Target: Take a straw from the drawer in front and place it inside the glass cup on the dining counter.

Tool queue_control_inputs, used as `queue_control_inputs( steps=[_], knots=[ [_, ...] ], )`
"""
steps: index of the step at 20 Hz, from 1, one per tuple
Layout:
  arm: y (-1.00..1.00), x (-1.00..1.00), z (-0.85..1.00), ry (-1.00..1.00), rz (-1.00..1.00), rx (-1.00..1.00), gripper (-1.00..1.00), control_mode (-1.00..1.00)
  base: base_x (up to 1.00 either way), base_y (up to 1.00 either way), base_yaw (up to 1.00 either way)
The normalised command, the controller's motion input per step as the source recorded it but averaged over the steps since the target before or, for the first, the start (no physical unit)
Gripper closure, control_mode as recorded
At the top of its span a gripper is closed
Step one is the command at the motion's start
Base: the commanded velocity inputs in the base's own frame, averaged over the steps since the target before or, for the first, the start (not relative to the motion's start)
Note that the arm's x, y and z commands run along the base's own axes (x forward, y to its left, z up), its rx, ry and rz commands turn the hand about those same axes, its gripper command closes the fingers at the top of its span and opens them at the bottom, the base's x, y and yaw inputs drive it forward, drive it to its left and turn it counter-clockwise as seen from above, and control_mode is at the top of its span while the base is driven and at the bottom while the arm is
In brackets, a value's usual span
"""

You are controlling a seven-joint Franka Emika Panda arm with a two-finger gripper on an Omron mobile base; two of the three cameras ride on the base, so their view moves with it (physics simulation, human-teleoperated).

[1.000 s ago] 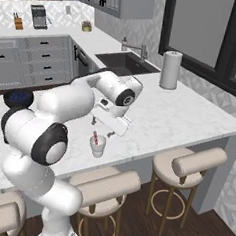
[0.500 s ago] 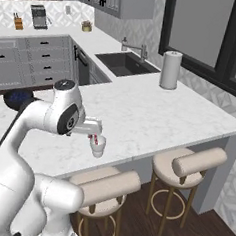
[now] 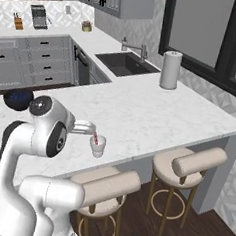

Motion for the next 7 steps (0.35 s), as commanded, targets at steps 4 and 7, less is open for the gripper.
queue_control_inputs(
  steps=[4, 7],
  knots=[
    [0.00, -0.19, -0.54, -0.79, 0.00, 0.01, -1.00, -1.00, 0.00, 0.00, 0.00],
    [0.00, -0.16, -0.49, -0.78, -0.01, 0.00, -1.00, -1.00, 0.00, 0.00, 0.00]
  ],
)
